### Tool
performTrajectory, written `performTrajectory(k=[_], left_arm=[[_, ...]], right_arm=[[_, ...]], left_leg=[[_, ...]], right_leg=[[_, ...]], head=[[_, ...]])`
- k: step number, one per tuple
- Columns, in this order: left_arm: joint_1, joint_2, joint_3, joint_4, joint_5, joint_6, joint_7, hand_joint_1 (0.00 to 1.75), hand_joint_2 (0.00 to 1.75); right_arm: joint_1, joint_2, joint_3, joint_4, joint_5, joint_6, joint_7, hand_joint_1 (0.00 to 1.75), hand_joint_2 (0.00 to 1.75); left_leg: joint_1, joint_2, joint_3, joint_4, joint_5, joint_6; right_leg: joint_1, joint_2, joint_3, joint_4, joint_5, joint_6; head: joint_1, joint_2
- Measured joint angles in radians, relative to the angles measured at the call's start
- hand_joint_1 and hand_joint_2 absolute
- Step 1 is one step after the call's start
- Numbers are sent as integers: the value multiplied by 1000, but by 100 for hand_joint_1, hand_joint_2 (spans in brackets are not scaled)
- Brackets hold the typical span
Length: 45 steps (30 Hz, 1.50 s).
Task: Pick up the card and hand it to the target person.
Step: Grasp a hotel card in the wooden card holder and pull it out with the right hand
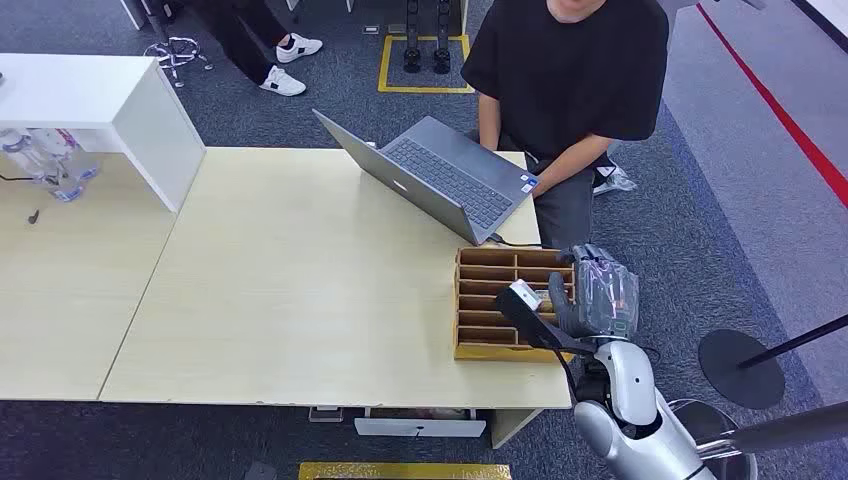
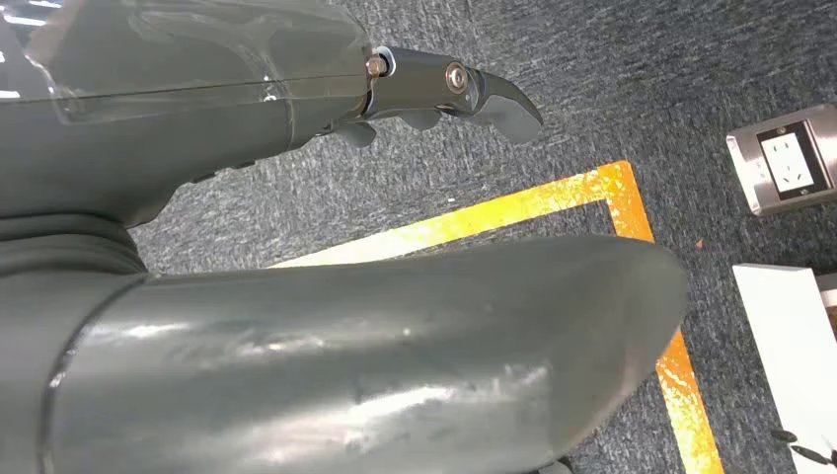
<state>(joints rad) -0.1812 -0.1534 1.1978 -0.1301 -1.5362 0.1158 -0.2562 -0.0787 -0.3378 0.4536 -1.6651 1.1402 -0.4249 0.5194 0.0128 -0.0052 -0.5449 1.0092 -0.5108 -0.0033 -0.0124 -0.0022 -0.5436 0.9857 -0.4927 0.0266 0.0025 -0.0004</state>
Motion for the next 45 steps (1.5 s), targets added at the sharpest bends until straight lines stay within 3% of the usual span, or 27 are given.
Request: performTrajectory(k=[5, 24, 45], left_arm=[[0, 0, -1, 0, 0, 0, 0, 0, 0], [-6, -3, -9, 0, 0, -9, 1, 0, 0], [-11, -4, -25, 0, 0, -13, 4, 0, 0]], right_arm=[[-1, -11, 6, 4, 9, 24, 10, 92, 175], [-9, -41, 38, 34, 31, 101, 25, 97, 175], [-28, -48, 83, 93, 29, 150, 27, 86, 175]], left_leg=[[0, 0, 0, 0, 0, 0], [0, 0, 0, 0, 0, 0], [0, 0, 0, 0, 0, 0]], right_leg=[[0, 0, 0, 0, 0, 0], [0, 0, 0, 0, 0, 0], [0, 0, 0, 0, 0, 0]], head=[[0, 0], [0, 0], [0, 0]])
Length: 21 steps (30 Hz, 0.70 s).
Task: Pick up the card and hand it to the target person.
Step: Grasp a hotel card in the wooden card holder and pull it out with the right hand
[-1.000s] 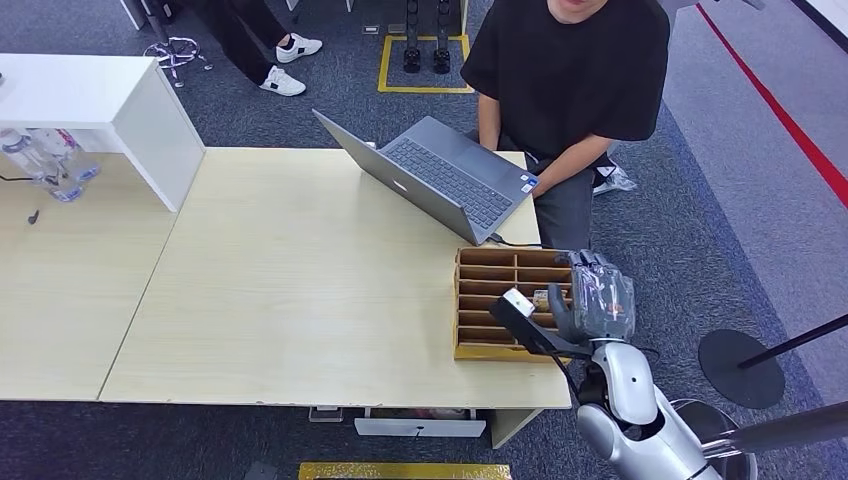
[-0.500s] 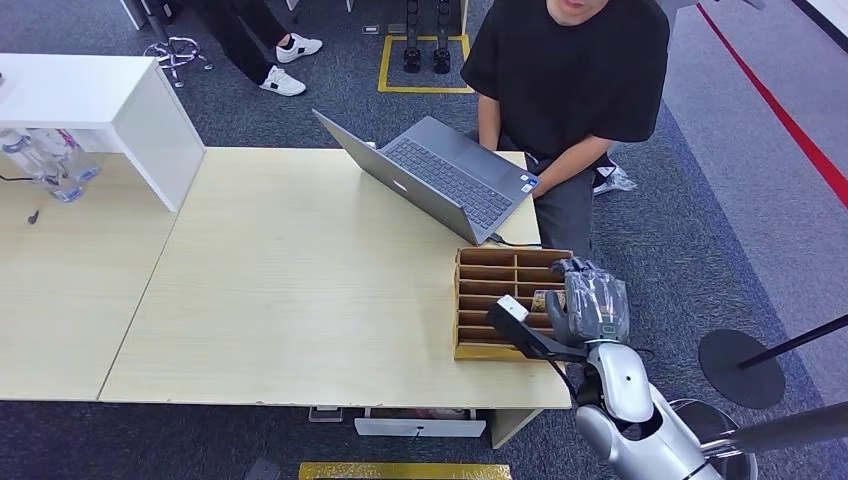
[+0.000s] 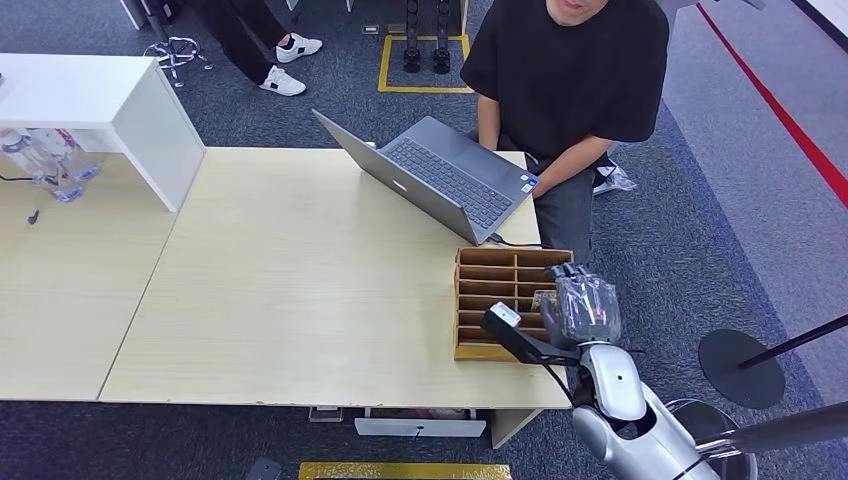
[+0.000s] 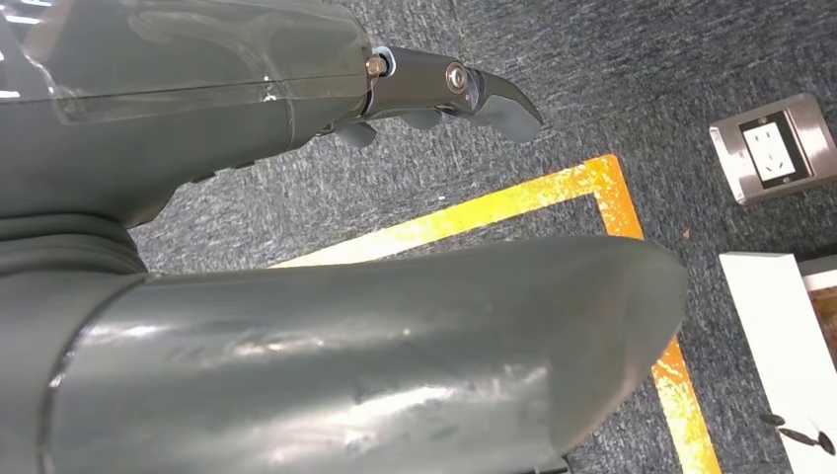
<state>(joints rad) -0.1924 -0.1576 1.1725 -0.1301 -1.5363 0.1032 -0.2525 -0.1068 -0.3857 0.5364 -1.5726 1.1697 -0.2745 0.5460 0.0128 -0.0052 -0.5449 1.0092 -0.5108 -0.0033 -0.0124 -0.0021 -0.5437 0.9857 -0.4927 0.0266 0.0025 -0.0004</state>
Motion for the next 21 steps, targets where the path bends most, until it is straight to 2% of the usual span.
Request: performTrajectory(k=[5, 12, 21], left_arm=[[0, -1, 0, 0, 0, -1, 0, 0, 0], [0, -1, 0, 0, 0, -1, 1, 0, 0], [0, -1, -2, 0, 0, -1, 0, 0, 0]], right_arm=[[0, 0, 9, 14, -5, 8, 3, 82, 175], [0, -3, 20, 30, -14, 12, 10, 98, 175], [-2, -3, 30, 45, -14, 14, 18, 101, 175]], left_leg=[[0, 0, 0, 0, 0, 0], [0, 0, 0, 0, 0, 0], [0, 0, 0, 0, 0, 0]], right_leg=[[0, 0, 0, 0, 0, 0], [0, 0, 0, 0, 0, 0], [0, 0, 0, 0, 0, 0]], head=[[0, 0], [0, 0], [0, 0]])
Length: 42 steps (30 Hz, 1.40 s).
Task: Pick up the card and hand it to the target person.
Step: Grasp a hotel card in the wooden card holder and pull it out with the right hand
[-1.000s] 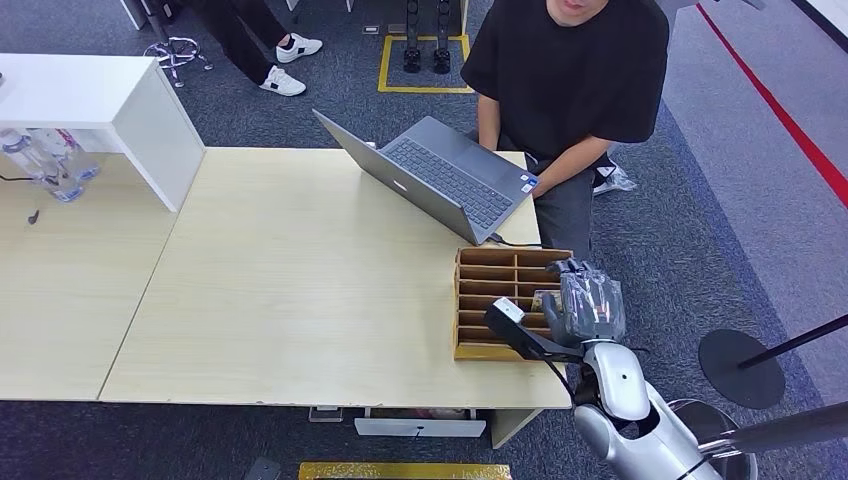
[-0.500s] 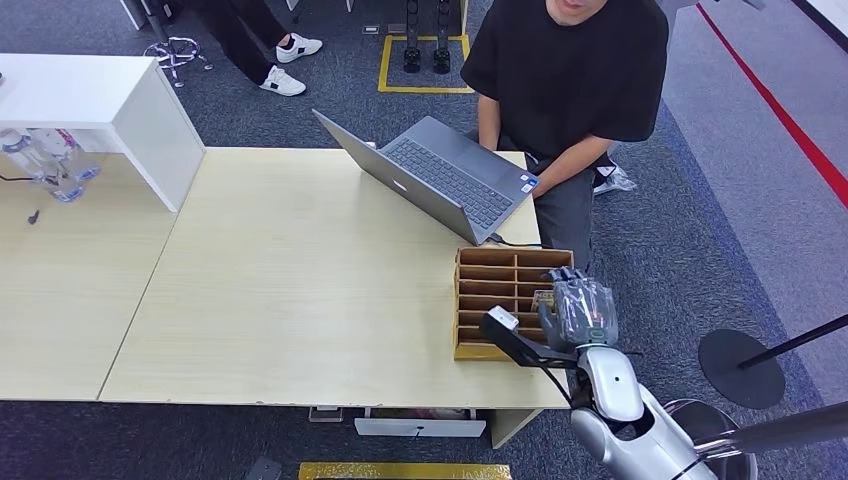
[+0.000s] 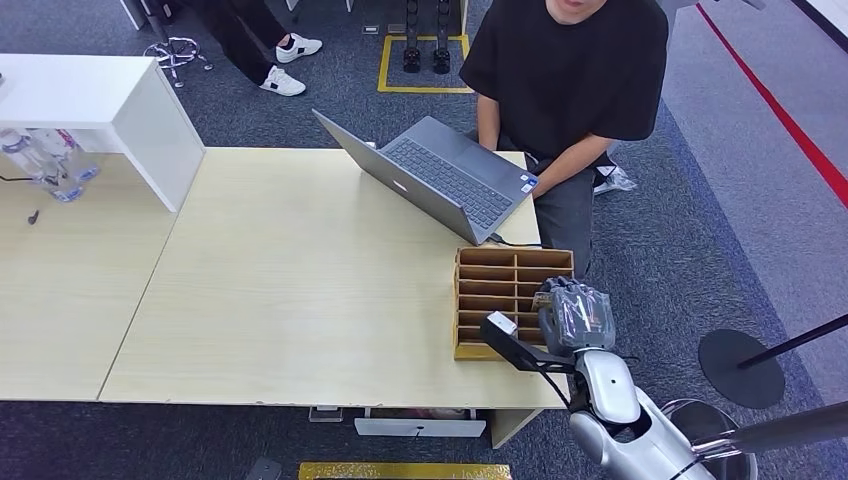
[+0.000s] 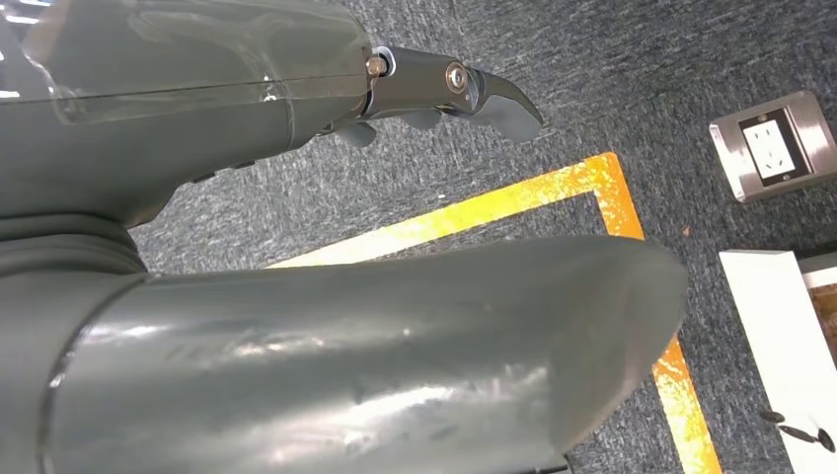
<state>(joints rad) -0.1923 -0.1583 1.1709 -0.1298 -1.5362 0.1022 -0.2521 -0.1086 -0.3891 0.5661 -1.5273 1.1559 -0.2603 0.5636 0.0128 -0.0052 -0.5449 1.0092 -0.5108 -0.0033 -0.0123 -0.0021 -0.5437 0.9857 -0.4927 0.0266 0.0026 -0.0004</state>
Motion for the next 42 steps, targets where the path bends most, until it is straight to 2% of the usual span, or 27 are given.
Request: performTrajectory(k=[6, 12, 18, 27, 34, 42], left_arm=[[0, 0, -4, 0, 0, 0, 0, 0, 0], [0, 0, -5, 0, 0, 0, 0, 0, 0], [0, 0, -5, 0, 0, 0, 0, 0, 0], [0, -3, -5, 0, 0, 0, 0, 0, 0], [0, -3, -5, 0, 0, 2, 0, 0, 0], [0, -4, -5, 0, 0, 1, 0, 0, 0]], right_arm=[[-1, 0, 5, 3, 2, -3, 0, 103, 175], [-4, 0, 11, 3, 4, -3, 0, 137, 175], [-8, 0, 15, 3, 6, -8, 0, 152, 175], [-11, 1, 18, 3, 9, -25, -6, 154, 175], [-12, 1, 18, 2, 19, -30, -11, 169, 175], [-16, -2, 20, -51, 72, 3, -21, 168, 175]], left_leg=[[0, 0, 0, 0, 0, 0], [0, 0, 0, 0, 0, 0], [0, 0, 0, 0, 0, 0], [0, 0, 0, 0, 0, 0], [0, 0, 0, 0, 0, 0], [0, 0, 0, 0, 0, 0]], right_leg=[[0, 0, 0, 0, 0, 0], [0, 0, 0, 0, 0, 0], [0, 0, 0, 0, 0, 0], [0, 0, 0, 0, 0, 0], [0, 0, 0, 0, 0, 0], [0, 0, 0, 0, 0, 0]], head=[[0, 0], [0, 0], [0, 0], [0, 0], [0, 0], [0, 0]])
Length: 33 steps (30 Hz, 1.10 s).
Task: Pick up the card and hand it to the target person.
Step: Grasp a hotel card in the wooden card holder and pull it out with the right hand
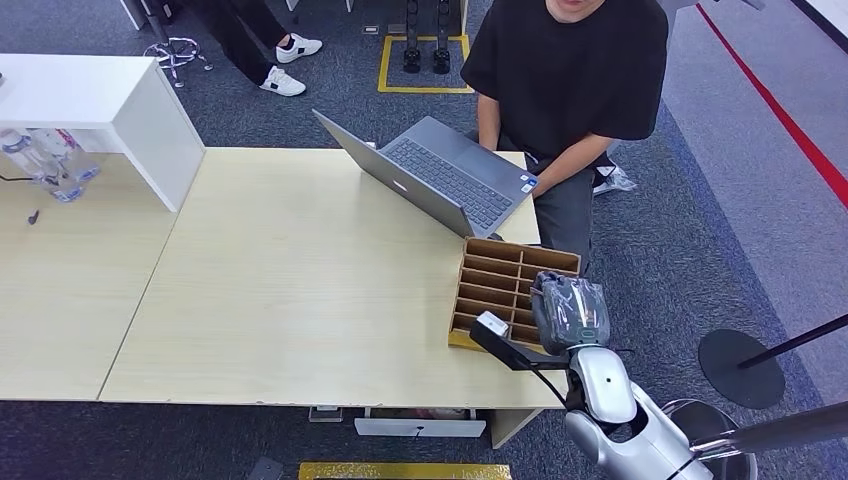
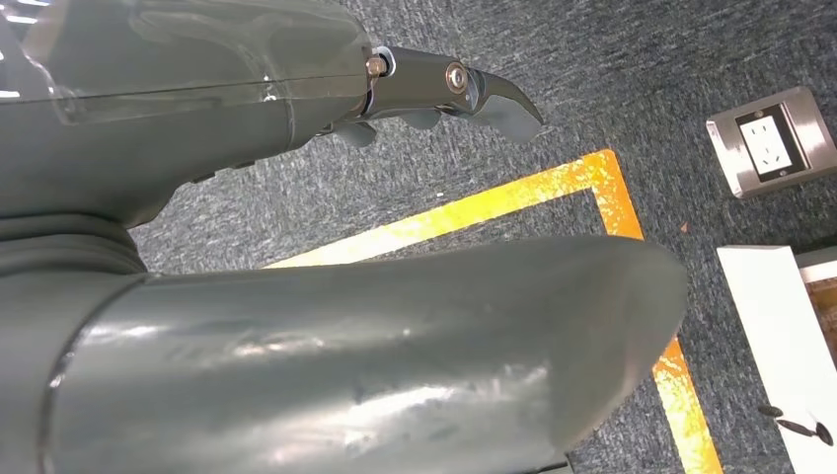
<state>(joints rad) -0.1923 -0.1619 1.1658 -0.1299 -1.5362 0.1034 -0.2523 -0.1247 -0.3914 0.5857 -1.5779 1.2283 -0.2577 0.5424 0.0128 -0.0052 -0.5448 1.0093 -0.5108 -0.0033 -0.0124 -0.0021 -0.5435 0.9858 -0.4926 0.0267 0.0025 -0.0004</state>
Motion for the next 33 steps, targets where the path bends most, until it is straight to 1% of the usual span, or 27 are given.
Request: performTrajectory(k=[6, 18, 23, 33], left_arm=[[0, 0, 0, 0, 0, 0, -2, 0, 0], [0, 0, 0, 0, 0, -2, -2, 0, 0], [-1, 0, -1, 0, 0, -2, -2, 0, 0], [-10, -3, -14, 0, 0, -13, 11, 0, 0]], right_arm=[[-16, -15, 3, -88, 14, 75, -8, 164, 175], [-52, -48, 3, -234, 48, 142, 10, 156, 175], [-72, -69, -2, -280, 48, 156, 22, 167, 175], [-123, -116, -38, -286, -24, 172, 32, 170, 175]], left_leg=[[0, 0, 0, 0, 0, 0], [0, 0, 0, 0, 0, 0], [0, 0, 0, 0, 0, 0], [0, 0, 0, 0, 0, 0]], right_leg=[[0, 0, 0, 0, 0, 0], [0, 0, 0, 0, 0, 0], [0, 0, 0, 0, 0, 0], [0, 0, 0, 0, 0, 0]], head=[[0, 0], [0, 0], [0, 0], [0, 0]])
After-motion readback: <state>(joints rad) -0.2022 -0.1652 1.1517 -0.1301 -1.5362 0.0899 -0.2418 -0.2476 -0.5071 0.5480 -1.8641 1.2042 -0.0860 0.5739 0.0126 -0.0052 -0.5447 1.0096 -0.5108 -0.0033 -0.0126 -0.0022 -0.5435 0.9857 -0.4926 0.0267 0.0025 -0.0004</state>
